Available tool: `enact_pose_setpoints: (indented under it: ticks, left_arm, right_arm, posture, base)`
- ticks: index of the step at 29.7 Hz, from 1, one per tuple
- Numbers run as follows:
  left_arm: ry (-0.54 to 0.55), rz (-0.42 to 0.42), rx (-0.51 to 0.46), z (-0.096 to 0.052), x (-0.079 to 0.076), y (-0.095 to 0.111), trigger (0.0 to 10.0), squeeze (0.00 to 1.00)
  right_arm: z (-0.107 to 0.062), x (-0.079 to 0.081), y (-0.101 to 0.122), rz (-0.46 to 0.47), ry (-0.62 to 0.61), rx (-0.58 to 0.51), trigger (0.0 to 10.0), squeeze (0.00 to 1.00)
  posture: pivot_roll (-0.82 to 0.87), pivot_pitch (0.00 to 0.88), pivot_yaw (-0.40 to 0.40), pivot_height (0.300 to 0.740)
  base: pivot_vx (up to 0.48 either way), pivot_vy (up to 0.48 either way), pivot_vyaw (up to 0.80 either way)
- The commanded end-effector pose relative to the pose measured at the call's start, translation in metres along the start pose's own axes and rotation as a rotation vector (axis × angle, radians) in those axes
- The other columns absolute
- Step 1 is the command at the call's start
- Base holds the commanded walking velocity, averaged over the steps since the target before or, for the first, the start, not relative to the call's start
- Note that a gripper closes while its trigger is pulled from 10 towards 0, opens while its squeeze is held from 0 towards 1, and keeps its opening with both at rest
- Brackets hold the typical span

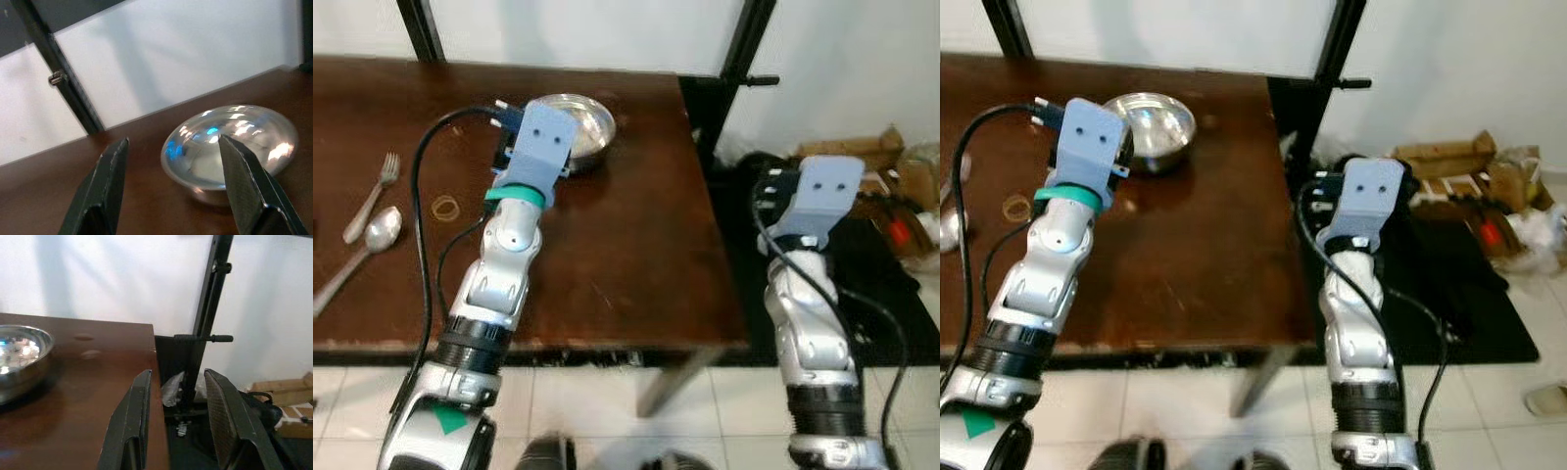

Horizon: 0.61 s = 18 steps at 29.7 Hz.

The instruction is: Setting the table

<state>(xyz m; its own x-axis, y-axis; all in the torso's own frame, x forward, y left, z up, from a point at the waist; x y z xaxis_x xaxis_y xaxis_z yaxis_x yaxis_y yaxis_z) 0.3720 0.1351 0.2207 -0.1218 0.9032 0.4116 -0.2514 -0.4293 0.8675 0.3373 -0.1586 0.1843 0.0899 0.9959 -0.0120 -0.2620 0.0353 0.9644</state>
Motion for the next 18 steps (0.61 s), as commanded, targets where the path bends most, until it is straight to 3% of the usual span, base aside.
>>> enact_pose_setpoints:
  ticks: [1,6,10,11,12,18]
  left_arm:
    - [-0.026,0.005,-0.010,-0.003,-0.010,0.002,10.0,0.00]
    - [-0.077,0.004,-0.029,-0.003,-0.015,0.004,10.0,0.00]
    - [-0.345,-0.080,-0.063,-0.010,-0.034,0.012,10.0,0.00]
    - [-0.345,-0.080,-0.063,-0.010,-0.034,0.012,10.0,0.00]
    - [-0.425,-0.104,-0.050,-0.011,-0.033,0.012,10.0,0.00]
    - [-0.437,-0.110,-0.004,-0.006,-0.029,0.005,10.0,0.00]
  right_arm:
    - [-0.002,-0.010,-0.004,-0.012,-0.029,0.014,10.0,0.00]
    - [-0.001,-0.008,-0.003,-0.013,-0.023,0.010,10.0,0.00]
    - [-0.001,-0.008,-0.002,-0.018,-0.023,0.005,10.0,0.00]
    - [-0.001,-0.008,-0.002,-0.018,-0.023,0.005,10.0,0.00]
    - [-0.001,-0.008,-0.002,-0.019,-0.025,0.004,10.0,0.00]
    - [-0.002,-0.009,-0.003,-0.019,-0.029,0.005,10.0,0.00]
  posture:
    - [-0.03,0.000,0.005,0.740]
    - [-0.03,0.000,0.005,0.740]
    - [-0.03,0.000,0.005,0.740]
    - [-0.03,0.000,0.005,0.740]
    - [-0.03,0.000,0.009,0.740]
    - [-0.03,0.000,0.017,0.740]
  base:
    - [0.000,0.000,0.00]
    - [0.000,0.000,0.00]
    - [0.000,0.000,0.00]
    - [0.000,0.000,0.00]
    - [0.000,0.000,0.00]
    - [0.000,0.000,0.00]
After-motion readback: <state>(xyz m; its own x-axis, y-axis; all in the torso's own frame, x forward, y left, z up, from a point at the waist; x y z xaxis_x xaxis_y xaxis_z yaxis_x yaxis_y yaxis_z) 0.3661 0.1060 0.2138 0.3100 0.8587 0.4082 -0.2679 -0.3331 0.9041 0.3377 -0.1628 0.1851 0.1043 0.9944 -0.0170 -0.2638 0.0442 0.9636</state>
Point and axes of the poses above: a point about 5 cm out from each wrist's last joint towards the gripper, its own z axis pointing out of the wrist towards the gripper, its own y axis along the axis of the wrist's last joint, x = y × z, the point moved 2 cm from there along z, pointing out of the wrist towards the gripper, and after that the axes turned 2 degrees about z, right-handed, at the moved point
